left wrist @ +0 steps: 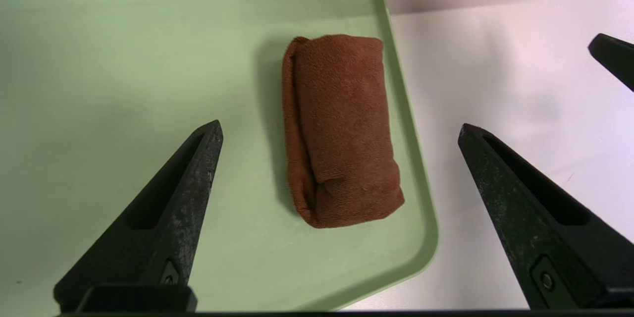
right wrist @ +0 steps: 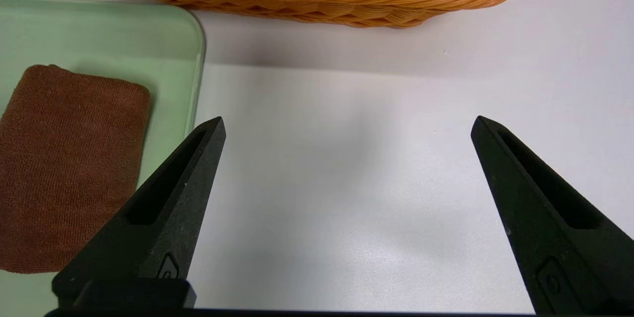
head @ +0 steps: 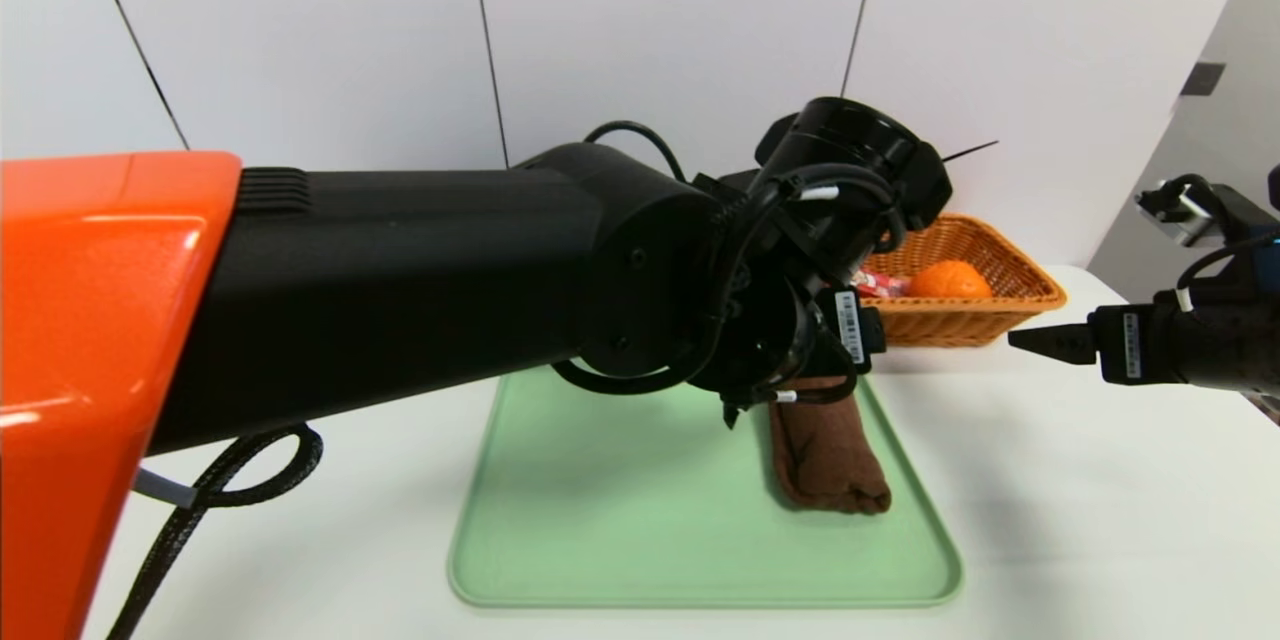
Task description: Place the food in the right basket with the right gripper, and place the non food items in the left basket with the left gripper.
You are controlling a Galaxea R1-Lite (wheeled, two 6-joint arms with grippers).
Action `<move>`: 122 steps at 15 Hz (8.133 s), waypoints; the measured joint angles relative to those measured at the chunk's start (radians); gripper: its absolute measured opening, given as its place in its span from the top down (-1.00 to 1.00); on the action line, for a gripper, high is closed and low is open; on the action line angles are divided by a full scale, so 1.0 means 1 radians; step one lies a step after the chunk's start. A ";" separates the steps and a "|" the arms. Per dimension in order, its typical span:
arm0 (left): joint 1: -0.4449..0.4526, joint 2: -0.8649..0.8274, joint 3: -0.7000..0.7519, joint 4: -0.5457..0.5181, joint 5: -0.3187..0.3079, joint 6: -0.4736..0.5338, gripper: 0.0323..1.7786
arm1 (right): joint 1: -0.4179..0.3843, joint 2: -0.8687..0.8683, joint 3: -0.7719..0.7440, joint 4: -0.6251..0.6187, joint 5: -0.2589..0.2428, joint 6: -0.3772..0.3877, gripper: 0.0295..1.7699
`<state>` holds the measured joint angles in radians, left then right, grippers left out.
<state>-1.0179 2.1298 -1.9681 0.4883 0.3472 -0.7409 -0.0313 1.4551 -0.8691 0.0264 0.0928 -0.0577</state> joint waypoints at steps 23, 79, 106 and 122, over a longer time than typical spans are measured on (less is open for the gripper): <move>-0.054 0.247 -0.001 -0.136 0.106 0.014 -0.90 | -0.010 -0.008 0.044 -0.004 0.001 -0.003 -0.93; 0.614 0.040 0.004 -0.146 -0.142 0.471 0.58 | 0.046 -0.034 0.084 -0.004 -0.008 -0.005 -0.93; 0.530 -0.432 0.137 0.075 -0.133 0.590 -0.84 | 0.047 -0.095 -0.011 0.016 0.009 -0.031 -0.93; 0.926 -1.432 0.981 0.122 -0.108 0.728 -0.90 | 0.038 -0.604 0.050 0.270 0.013 -0.117 -0.93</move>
<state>-0.0917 0.6974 -0.9870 0.6100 0.2396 -0.0128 0.0066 0.8511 -0.8196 0.2962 0.1053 -0.1749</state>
